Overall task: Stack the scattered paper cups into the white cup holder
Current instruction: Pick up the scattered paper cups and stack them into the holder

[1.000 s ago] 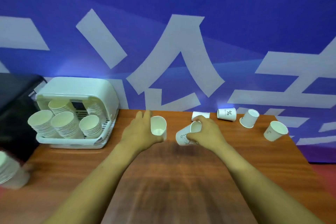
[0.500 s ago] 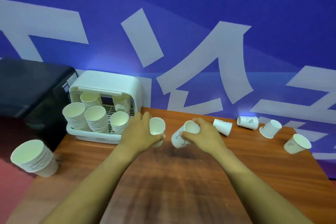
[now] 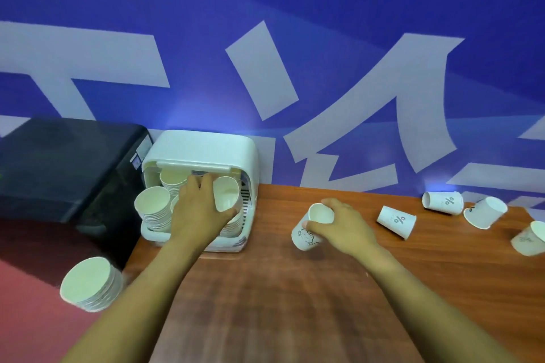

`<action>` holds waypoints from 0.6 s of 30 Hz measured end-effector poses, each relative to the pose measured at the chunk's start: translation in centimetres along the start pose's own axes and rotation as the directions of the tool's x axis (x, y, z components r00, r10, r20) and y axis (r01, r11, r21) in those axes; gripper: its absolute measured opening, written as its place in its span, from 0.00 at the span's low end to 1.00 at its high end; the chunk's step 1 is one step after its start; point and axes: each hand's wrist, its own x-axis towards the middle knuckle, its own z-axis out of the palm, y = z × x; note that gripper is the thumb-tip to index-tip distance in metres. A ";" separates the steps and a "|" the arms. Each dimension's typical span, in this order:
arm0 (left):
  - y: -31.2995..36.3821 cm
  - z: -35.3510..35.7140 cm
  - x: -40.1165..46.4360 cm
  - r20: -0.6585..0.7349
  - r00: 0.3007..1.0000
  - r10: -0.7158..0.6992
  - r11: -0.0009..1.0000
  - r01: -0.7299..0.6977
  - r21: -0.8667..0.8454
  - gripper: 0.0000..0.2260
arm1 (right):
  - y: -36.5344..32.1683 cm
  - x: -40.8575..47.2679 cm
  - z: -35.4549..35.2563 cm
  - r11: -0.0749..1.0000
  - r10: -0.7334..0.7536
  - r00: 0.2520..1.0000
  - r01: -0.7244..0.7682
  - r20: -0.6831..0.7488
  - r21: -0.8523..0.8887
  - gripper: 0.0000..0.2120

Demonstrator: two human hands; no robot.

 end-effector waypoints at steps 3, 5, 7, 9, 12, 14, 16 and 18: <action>-1.5 0.3 1.2 0.015 0.999 0.034 0.999 -0.034 0.026 0.33 | -1.3 0.5 0.6 1.000 0.014 1.000 -0.014 -0.025 0.010 0.30; -2.3 0.6 2.0 0.021 0.998 0.055 0.998 -0.056 0.042 0.32 | -2.1 0.6 1.1 1.000 0.028 0.999 -0.028 -0.032 0.003 0.31; -2.8 0.8 2.8 0.031 0.996 0.085 0.995 -0.087 0.051 0.31 | -2.7 0.5 1.6 0.999 0.038 0.998 -0.038 -0.041 -0.008 0.32; -3.2 1.2 3.4 0.075 0.992 0.105 0.991 -0.110 0.077 0.31 | -3.2 0.6 2.0 0.999 0.045 0.998 -0.045 -0.050 -0.006 0.31; -3.4 1.9 4.0 0.134 0.982 0.135 0.980 -0.152 0.125 0.33 | -3.8 0.6 2.4 0.998 0.056 0.997 -0.056 -0.054 -0.001 0.30; -3.6 2.5 4.1 0.170 0.973 0.154 0.970 -0.182 0.159 0.33 | -4.2 0.7 2.7 0.998 0.063 0.997 -0.064 -0.051 -0.013 0.30; -3.8 3.2 4.0 0.241 0.959 0.147 0.964 -0.194 0.183 0.35 | -4.4 0.8 3.1 0.997 0.072 0.996 -0.073 -0.042 -0.019 0.31; -4.1 3.6 3.9 0.318 0.938 0.135 0.960 -0.204 0.194 0.39 | -4.5 0.8 3.6 0.996 0.080 0.996 -0.080 -0.031 -0.027 0.31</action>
